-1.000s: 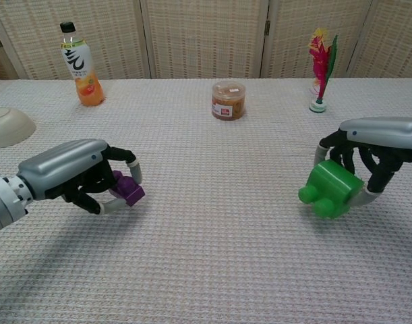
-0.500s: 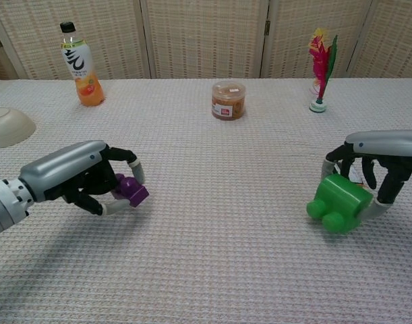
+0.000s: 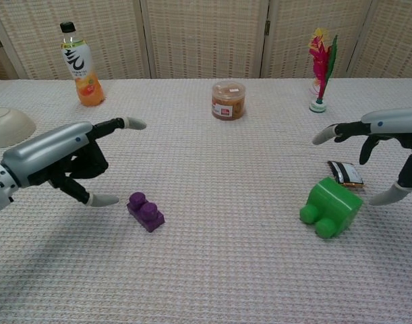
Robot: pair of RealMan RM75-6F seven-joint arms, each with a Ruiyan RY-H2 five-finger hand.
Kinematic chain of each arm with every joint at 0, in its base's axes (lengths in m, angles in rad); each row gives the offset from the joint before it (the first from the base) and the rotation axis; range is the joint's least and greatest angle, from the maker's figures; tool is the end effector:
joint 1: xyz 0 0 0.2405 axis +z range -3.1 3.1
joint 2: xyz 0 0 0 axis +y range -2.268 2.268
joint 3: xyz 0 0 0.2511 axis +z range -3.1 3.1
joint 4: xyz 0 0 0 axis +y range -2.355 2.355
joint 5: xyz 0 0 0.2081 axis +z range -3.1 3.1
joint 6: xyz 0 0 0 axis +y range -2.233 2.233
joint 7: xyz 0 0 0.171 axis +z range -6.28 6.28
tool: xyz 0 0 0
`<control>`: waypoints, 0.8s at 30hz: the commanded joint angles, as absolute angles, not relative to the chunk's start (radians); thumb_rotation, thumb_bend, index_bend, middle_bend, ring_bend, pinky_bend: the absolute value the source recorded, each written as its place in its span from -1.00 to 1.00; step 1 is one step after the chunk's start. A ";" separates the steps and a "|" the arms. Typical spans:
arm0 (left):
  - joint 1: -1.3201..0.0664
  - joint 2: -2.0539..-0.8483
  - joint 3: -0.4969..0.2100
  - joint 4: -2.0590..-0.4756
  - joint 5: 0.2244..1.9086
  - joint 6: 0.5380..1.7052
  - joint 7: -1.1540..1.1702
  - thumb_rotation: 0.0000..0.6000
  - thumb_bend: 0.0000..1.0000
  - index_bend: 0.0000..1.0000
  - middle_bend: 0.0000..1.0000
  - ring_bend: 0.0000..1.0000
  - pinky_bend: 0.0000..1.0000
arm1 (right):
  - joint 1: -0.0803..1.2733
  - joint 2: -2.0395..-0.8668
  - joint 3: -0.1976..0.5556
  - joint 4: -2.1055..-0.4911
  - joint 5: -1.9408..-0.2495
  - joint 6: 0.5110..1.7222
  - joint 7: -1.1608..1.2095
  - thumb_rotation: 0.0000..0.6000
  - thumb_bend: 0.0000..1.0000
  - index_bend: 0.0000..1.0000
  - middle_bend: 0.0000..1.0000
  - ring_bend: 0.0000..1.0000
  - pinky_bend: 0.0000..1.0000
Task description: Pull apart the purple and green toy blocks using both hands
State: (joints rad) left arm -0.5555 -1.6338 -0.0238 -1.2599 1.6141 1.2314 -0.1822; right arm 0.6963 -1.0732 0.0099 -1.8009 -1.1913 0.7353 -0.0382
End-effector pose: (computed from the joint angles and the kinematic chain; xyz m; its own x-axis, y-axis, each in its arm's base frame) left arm -0.1745 0.3050 -0.0301 0.2203 0.2312 0.9476 0.8581 -0.5079 -0.0756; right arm -0.1978 -0.3085 0.0495 0.4083 -0.5665 0.7158 -0.9099 -0.3150 0.2698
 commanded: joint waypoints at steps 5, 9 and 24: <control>-0.451 -1.294 0.014 -1.608 1.571 1.303 0.191 1.00 -0.53 -0.87 0.24 -0.07 0.34 | 0.435 -1.066 -0.056 -1.809 -1.523 1.256 -0.217 1.00 -0.52 -1.00 -1.00 -1.00 -0.72; -0.335 -1.241 0.032 -1.659 1.520 1.435 0.404 1.00 -0.53 -0.94 -0.81 -0.95 -0.79 | 0.303 -1.164 -0.075 -1.695 -1.597 1.469 -0.239 1.00 -0.52 -1.00 -1.00 -1.00 -0.96; -0.086 -1.250 0.084 -1.481 1.646 1.770 0.173 1.00 -0.53 -0.79 -1.00 -1.00 -1.00 | 0.148 -1.273 -0.077 -1.531 -1.624 1.602 -0.288 1.00 -0.52 -1.00 -1.00 -1.00 -1.00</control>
State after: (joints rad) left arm -0.1258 -1.2608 0.0748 -1.5051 1.6270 1.7841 0.1778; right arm 0.1463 -1.2826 -0.0724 -1.5198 -1.6319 1.6359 -0.2994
